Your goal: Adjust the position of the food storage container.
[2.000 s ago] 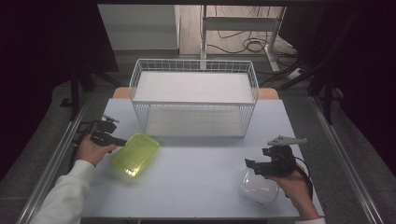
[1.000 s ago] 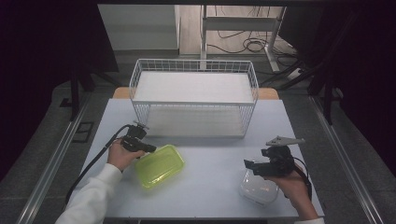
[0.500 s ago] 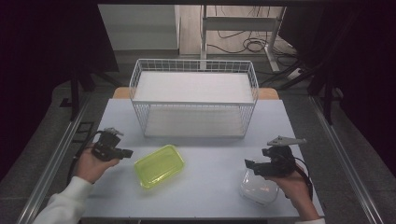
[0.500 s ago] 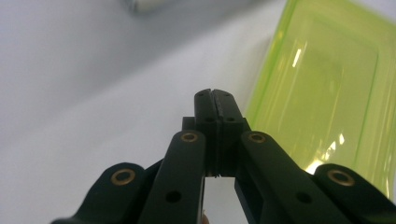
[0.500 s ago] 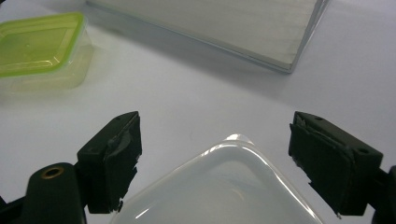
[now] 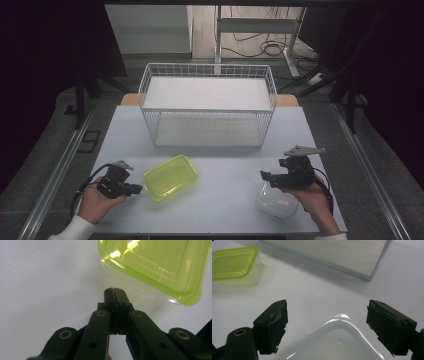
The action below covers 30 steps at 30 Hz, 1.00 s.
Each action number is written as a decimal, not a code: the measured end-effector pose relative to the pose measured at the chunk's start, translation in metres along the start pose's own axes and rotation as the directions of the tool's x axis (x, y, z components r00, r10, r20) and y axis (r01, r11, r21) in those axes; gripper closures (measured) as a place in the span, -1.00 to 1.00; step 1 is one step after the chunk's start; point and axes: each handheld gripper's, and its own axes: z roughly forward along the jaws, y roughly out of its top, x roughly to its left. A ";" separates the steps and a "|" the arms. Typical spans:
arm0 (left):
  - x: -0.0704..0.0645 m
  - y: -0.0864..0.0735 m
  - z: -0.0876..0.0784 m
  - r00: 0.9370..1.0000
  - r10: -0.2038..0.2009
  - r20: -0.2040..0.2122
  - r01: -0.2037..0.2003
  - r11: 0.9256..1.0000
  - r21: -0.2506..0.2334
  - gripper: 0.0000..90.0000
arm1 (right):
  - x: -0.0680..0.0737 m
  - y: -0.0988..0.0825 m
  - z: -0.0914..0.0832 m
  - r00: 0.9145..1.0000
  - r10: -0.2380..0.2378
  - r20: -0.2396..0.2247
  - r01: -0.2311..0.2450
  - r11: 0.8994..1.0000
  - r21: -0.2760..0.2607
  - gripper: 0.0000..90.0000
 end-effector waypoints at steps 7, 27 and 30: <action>0.008 0.019 0.008 0.999 -0.042 0.021 0.042 0.999 0.004 0.99 | -0.004 -0.001 -0.002 1.000 0.010 0.008 -0.010 1.000 0.002 -0.62; -0.004 0.068 0.039 0.994 -0.071 0.081 0.072 0.997 -0.005 1.00 | -0.006 -0.002 -0.001 1.000 0.012 0.011 -0.012 1.000 0.003 -0.62; -0.011 0.077 0.042 0.998 -0.037 0.055 0.037 0.999 0.004 1.00 | -0.006 -0.002 -0.001 1.000 0.011 0.012 -0.011 1.000 0.005 -0.62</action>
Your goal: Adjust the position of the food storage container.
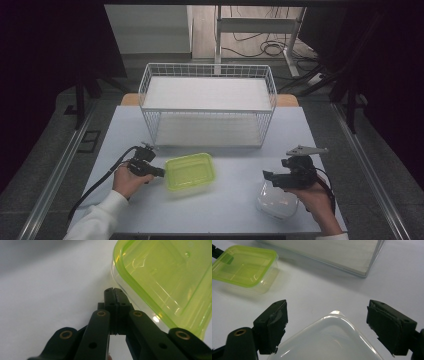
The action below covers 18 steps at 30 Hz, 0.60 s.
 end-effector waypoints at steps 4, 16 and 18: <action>-0.010 0.011 0.006 1.000 0.011 0.007 -0.011 1.000 -0.004 1.00 | 0.000 0.000 -0.001 1.000 0.003 0.002 -0.003 1.000 0.000 -0.62; -0.015 0.023 0.019 1.000 0.011 0.012 -0.011 1.000 -0.022 0.99 | 0.002 0.000 -0.001 1.000 -0.009 0.011 0.009 1.000 0.002 -0.62; -0.014 0.022 0.016 1.000 0.017 -0.002 -0.017 0.999 -0.028 0.99 | 0.003 0.000 -0.002 1.000 -0.015 0.010 0.015 1.000 -0.003 -0.63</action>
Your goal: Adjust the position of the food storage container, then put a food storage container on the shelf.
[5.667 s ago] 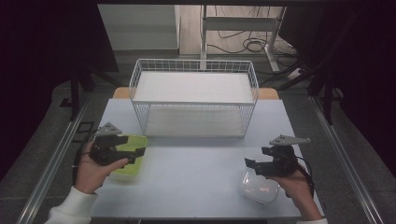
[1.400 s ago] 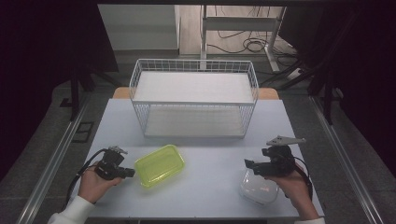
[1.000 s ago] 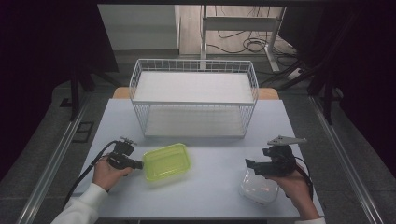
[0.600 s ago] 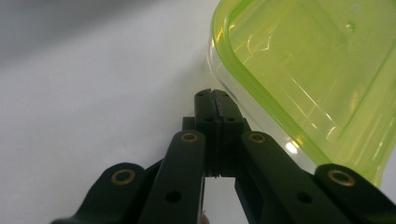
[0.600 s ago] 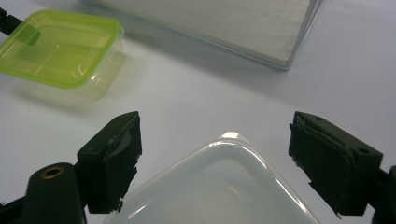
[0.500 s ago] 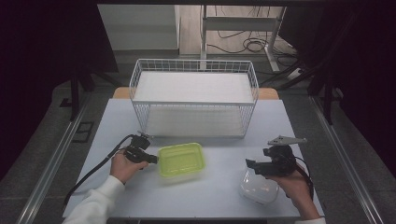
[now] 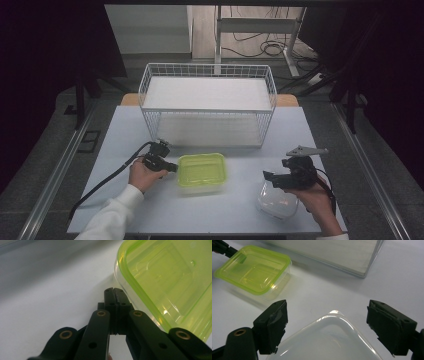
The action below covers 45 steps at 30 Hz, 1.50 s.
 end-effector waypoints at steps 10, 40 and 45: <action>-0.009 -0.020 -0.052 0.999 0.008 0.054 0.001 0.985 -0.175 0.70 | 0.011 0.005 -0.006 0.999 0.009 -0.042 -0.009 1.000 -0.016 -0.66; -0.015 -0.036 -0.073 0.980 -0.095 0.174 0.142 0.949 -0.281 -0.36 | 0.061 0.052 0.023 0.987 0.053 -0.155 -0.049 0.998 0.028 -0.49; -0.015 -0.031 -0.064 0.970 -0.109 0.216 0.166 0.949 -0.268 -0.31 | 0.066 0.067 0.032 0.984 0.083 -0.159 -0.069 0.994 0.087 -0.44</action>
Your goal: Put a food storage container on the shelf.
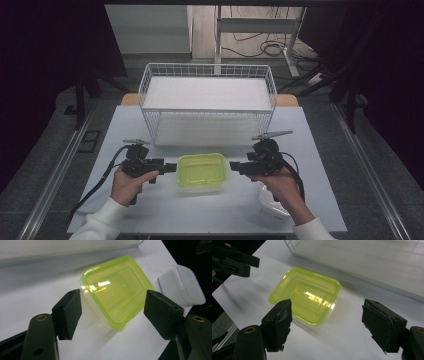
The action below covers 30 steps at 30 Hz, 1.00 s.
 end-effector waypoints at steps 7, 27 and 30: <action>0.004 0.001 0.018 0.999 -0.035 0.010 0.035 0.999 0.031 -0.24 | 0.003 0.010 0.030 1.000 0.015 0.004 -0.015 0.993 0.121 -0.39; 0.016 0.004 0.041 0.996 -0.093 0.008 0.092 0.993 0.074 -0.10 | -0.015 0.005 0.081 0.989 0.146 -0.004 -0.141 0.963 0.231 -0.13; 0.019 0.003 0.045 0.994 -0.107 0.008 0.106 0.991 0.087 -0.10 | -0.018 0.003 0.087 0.986 0.167 -0.005 -0.161 0.956 0.244 -0.07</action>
